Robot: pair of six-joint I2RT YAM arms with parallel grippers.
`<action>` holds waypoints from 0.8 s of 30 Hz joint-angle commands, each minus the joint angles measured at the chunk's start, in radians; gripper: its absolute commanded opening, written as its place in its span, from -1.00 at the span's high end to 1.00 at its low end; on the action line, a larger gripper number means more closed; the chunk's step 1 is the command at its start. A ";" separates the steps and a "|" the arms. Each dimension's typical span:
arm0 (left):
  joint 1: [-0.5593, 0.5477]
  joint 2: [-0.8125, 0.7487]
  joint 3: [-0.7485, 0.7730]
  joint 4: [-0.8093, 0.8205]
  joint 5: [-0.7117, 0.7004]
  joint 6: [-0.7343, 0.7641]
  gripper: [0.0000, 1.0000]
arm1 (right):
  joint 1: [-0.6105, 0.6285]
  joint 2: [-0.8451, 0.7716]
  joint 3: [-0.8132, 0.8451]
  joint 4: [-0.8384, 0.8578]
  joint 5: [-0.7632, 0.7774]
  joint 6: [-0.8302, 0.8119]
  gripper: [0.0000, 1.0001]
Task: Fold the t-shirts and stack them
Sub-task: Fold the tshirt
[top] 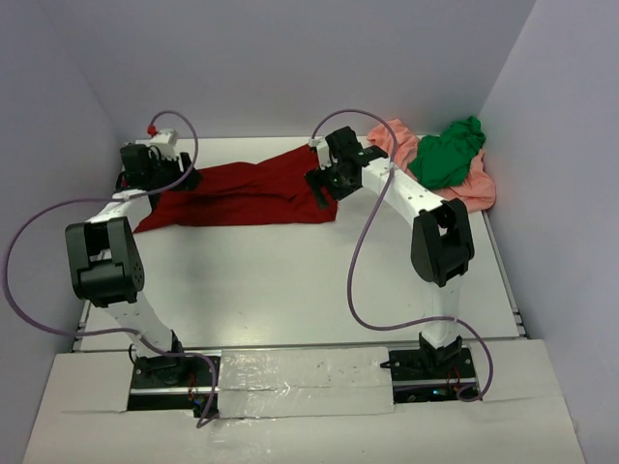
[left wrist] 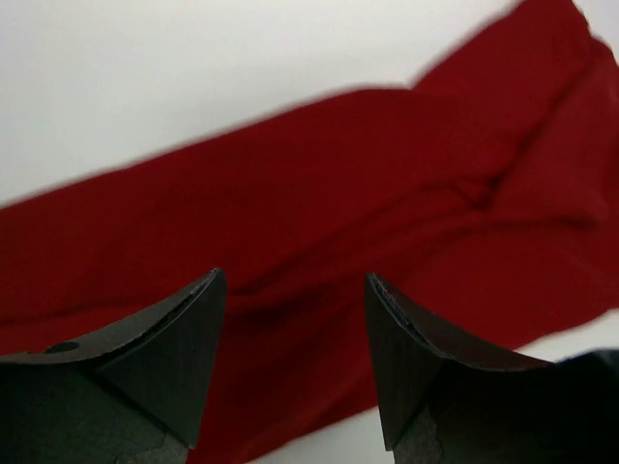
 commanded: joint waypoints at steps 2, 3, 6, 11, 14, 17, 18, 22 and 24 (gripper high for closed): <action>-0.059 0.046 -0.035 -0.060 0.061 0.049 -0.36 | 0.010 -0.007 0.016 0.016 -0.014 -0.003 -0.81; -0.065 0.076 -0.033 -0.052 0.059 0.050 -0.36 | 0.011 -0.007 0.016 0.016 -0.014 -0.003 -0.81; -0.070 0.142 0.046 -0.130 0.085 0.044 -0.38 | 0.011 -0.013 0.009 0.017 -0.014 -0.006 -0.81; -0.127 0.155 0.123 -0.188 0.071 0.084 -0.50 | 0.011 -0.011 0.010 0.016 -0.009 -0.008 -0.81; -0.176 0.182 0.187 -0.251 0.028 0.151 -0.50 | 0.011 -0.016 0.007 0.017 -0.015 -0.011 -0.82; -0.217 0.188 0.247 -0.293 -0.046 0.252 -0.50 | 0.011 -0.017 -0.005 0.019 -0.019 -0.014 -0.82; -0.225 0.185 0.263 -0.317 -0.061 0.287 -0.50 | 0.011 -0.017 -0.007 0.020 -0.019 -0.016 -0.82; -0.256 0.199 0.416 -0.401 -0.133 0.519 -0.56 | 0.011 -0.008 0.002 0.012 -0.012 -0.022 -0.82; -0.260 0.256 0.496 -0.482 -0.165 0.629 -0.59 | 0.011 -0.010 0.005 0.011 -0.014 -0.025 -0.82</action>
